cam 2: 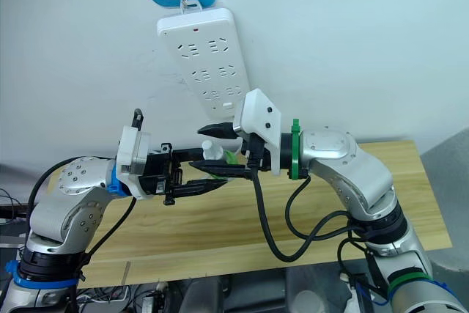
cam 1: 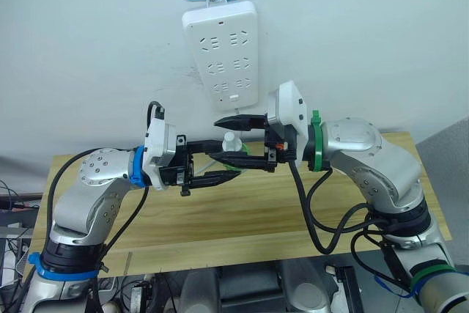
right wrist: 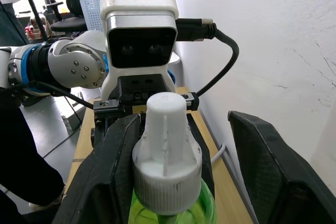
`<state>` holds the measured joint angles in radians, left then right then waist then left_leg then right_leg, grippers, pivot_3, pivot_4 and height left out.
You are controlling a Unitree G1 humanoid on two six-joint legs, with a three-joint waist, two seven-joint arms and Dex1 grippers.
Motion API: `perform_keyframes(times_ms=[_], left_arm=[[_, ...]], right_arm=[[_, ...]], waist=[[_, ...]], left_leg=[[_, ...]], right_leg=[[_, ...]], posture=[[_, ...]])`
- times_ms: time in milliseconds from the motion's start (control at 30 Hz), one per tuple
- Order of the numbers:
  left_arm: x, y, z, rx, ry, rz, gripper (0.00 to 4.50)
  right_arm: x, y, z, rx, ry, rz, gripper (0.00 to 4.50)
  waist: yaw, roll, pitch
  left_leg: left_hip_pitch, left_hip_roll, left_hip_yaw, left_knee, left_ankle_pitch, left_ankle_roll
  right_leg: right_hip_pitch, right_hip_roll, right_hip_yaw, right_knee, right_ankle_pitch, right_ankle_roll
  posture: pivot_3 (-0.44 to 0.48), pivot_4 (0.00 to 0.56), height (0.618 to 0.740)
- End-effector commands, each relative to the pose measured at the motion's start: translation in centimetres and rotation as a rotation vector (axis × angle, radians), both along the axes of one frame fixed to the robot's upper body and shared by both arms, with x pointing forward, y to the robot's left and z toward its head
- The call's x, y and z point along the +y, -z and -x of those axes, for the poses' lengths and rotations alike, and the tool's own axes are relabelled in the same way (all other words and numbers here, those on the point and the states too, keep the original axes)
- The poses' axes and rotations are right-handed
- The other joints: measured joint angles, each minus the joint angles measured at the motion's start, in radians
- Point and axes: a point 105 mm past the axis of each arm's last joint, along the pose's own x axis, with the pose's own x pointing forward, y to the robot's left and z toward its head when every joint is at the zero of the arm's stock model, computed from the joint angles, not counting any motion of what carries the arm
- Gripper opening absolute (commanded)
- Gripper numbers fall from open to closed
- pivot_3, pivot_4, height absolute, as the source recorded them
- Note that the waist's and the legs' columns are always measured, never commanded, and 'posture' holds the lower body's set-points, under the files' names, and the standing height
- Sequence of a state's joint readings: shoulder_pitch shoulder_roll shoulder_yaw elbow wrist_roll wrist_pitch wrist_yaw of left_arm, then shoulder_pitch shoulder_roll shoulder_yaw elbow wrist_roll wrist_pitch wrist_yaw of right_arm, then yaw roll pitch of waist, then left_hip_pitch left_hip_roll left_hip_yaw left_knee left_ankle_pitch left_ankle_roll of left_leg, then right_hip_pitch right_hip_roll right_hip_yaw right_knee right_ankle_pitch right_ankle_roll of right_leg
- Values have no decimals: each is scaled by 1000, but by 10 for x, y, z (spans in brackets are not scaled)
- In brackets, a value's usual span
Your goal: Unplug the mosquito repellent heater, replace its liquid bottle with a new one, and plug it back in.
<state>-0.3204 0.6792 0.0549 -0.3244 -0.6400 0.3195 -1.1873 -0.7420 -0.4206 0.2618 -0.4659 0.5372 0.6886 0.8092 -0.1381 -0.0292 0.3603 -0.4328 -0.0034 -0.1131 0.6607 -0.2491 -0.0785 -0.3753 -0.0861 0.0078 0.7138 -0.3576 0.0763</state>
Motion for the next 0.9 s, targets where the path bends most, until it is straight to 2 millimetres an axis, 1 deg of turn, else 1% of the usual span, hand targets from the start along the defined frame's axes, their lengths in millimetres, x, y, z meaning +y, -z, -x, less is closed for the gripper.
perform_keyframes(times_ms=[33,367,600,900], left_arm=[[0,-6,8,-38,22,5,2150],[6,-3,7,-26,6,0,2150],[6,0,3,-22,-2,-4,2150],[3,6,0,-34,4,-20,2150]], right_arm=[[-6,-9,3,-44,7,-10,2749],[-14,-8,8,-37,-6,9,2749],[-12,-19,19,-8,-75,-35,2749],[-11,-22,20,40,-88,-20,2749]], waist=[[0,0,0],[0,0,0],[-1,0,0],[0,0,0]], left_leg=[[0,0,0,0,0,0],[0,0,0,0,0,0],[0,0,0,0,0,0],[0,0,0,0,0,0]], right_leg=[[0,0,0,0,0,0],[0,0,0,0,0,0],[0,0,0,0,0,0],[0,0,0,0,0,0]], posture=[[-174,332,740],[-189,333,740],[-192,337,740],[-193,338,740]])
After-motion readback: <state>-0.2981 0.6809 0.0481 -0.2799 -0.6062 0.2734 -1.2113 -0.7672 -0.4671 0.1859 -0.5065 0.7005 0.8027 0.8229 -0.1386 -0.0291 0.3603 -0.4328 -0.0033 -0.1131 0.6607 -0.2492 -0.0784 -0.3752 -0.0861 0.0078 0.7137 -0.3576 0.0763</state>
